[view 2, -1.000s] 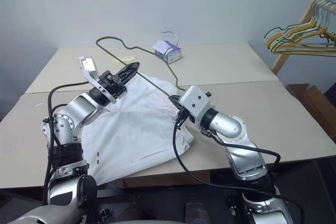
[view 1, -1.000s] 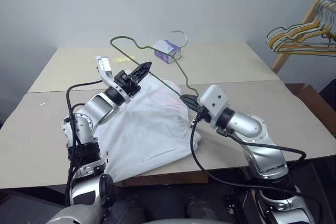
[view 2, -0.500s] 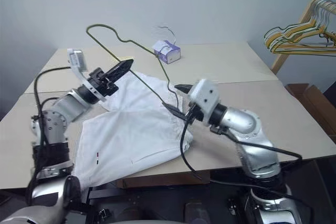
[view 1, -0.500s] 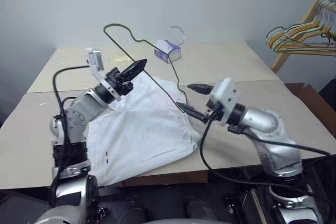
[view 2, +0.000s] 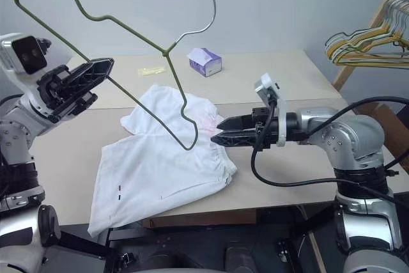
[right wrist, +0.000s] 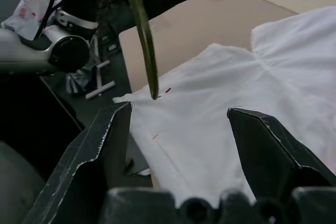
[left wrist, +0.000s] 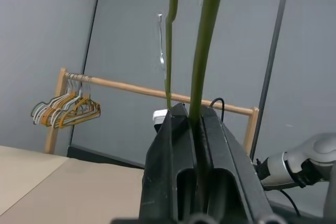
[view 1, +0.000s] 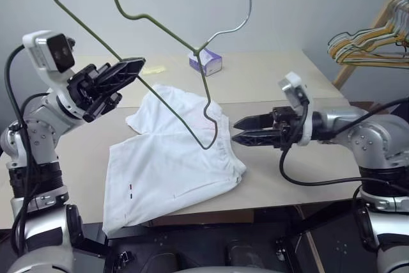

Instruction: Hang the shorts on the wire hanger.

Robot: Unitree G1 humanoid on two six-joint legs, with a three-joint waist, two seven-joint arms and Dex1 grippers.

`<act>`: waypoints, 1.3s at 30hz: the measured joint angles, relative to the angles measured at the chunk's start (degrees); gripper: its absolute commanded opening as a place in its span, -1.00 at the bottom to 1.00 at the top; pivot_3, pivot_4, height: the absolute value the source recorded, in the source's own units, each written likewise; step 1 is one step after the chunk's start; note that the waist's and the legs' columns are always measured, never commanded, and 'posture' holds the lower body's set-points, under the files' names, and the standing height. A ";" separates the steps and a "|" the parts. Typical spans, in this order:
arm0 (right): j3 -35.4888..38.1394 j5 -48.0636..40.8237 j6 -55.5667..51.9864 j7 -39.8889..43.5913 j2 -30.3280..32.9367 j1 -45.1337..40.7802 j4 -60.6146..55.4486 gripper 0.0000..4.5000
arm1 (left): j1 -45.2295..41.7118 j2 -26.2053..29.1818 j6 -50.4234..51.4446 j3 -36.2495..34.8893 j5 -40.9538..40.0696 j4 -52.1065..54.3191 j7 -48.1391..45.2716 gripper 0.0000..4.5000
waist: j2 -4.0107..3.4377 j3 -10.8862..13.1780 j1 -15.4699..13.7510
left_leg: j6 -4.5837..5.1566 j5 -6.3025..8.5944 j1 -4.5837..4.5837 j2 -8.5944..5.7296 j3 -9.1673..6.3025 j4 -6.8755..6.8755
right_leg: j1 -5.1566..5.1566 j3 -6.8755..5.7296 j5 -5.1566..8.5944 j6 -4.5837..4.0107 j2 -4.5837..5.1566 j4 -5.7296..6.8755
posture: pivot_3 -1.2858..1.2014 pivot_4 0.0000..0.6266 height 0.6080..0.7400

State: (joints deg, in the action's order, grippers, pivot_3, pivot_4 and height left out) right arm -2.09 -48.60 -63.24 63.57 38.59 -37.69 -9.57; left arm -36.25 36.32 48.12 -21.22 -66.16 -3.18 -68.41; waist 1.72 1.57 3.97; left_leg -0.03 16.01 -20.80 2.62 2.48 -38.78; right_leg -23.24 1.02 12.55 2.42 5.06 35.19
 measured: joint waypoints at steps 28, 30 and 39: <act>-3.97 -1.14 -3.63 -4.16 -9.77 -6.38 2.92 -0.95 | 0.66 -4.25 -1.70 -0.06 0.65 1.46 0.41 -1.00 | -0.01 0.00 0.02 | 0.00 0.00 -0.30 -0.01 -0.12 -0.10 | -0.21 -0.12 -0.05 0.05 0.01 0.04 | 0.00 -1.00 1.00; -4.14 -1.29 -3.64 -3.88 -9.80 -6.38 2.67 -0.98 | 0.70 -4.32 -1.94 -0.19 0.80 1.43 0.80 -1.00 | -0.01 0.00 0.04 | 0.00 0.00 -0.30 0.00 -0.13 -0.10 | -0.21 -0.13 -0.05 0.05 0.00 0.03 | 0.00 -1.00 1.00; -3.98 -1.26 -3.66 -5.27 -10.44 -6.38 2.88 -1.00 | 2.85 -5.17 -5.36 2.06 4.39 2.03 0.39 -0.07 | -0.01 0.00 0.03 | 0.00 0.00 -0.30 -0.01 -0.13 -0.12 | -0.21 -0.13 -0.06 0.04 0.01 0.06 | -0.01 -1.00 1.00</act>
State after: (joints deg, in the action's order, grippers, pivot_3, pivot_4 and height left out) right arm -6.07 -49.85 -66.90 58.30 28.15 -44.08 -6.68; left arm -33.40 31.15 42.76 -19.16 -61.77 -1.15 -68.02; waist 1.71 1.56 4.00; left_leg -0.03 16.01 -21.09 2.61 2.35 -38.90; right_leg -23.44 0.88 12.48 2.46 5.07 35.24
